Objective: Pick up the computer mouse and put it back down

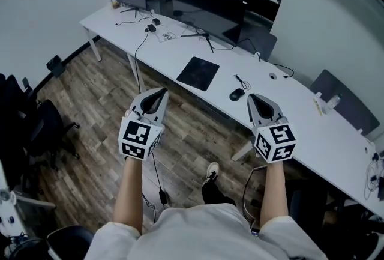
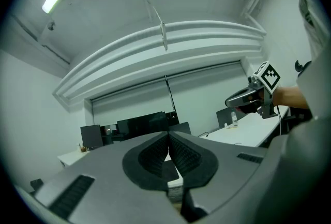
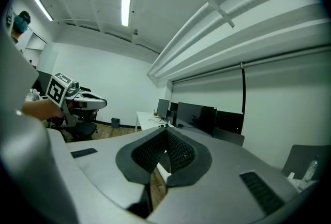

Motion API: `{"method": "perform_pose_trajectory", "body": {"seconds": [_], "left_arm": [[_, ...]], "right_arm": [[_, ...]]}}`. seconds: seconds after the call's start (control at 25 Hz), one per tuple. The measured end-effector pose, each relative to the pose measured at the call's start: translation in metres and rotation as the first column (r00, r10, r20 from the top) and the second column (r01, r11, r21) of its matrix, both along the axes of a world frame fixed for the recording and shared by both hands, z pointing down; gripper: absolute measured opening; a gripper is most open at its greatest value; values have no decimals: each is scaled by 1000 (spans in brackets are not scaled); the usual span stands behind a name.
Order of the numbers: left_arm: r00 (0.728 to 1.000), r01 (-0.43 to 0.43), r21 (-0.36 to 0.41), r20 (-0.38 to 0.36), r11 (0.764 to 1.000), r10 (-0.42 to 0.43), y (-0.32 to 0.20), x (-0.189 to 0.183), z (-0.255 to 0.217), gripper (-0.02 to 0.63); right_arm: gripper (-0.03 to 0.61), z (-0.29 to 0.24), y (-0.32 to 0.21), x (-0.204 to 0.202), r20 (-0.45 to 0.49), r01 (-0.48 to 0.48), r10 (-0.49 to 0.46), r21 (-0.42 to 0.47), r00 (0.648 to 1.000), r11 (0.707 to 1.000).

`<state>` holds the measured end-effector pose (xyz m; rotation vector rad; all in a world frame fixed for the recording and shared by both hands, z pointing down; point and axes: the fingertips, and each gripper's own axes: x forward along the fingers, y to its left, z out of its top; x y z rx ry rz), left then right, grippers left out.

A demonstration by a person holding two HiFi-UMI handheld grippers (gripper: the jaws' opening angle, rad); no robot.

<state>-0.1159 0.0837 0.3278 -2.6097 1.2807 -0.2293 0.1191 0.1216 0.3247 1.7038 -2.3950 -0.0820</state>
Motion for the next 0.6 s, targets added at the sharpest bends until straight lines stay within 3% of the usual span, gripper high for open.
{"method": "perform_pose_trajectory", "body": {"seconds": [0.2, 0.4, 0.6], "left_arm": [[999, 32, -4, 13, 999, -32, -88, 37, -4, 18], [998, 69, -14, -5, 998, -69, -170, 76, -10, 18], [998, 68, -43, 4, 997, -68, -227, 115, -3, 18]], "right_arm": [[12, 0, -94, 44, -14, -6, 6, 25, 1000, 1000], [11, -3, -179, 76, -27, 80, -80, -17, 996, 997], [12, 6, -241, 107, -38, 81, -82, -37, 996, 996]]}}
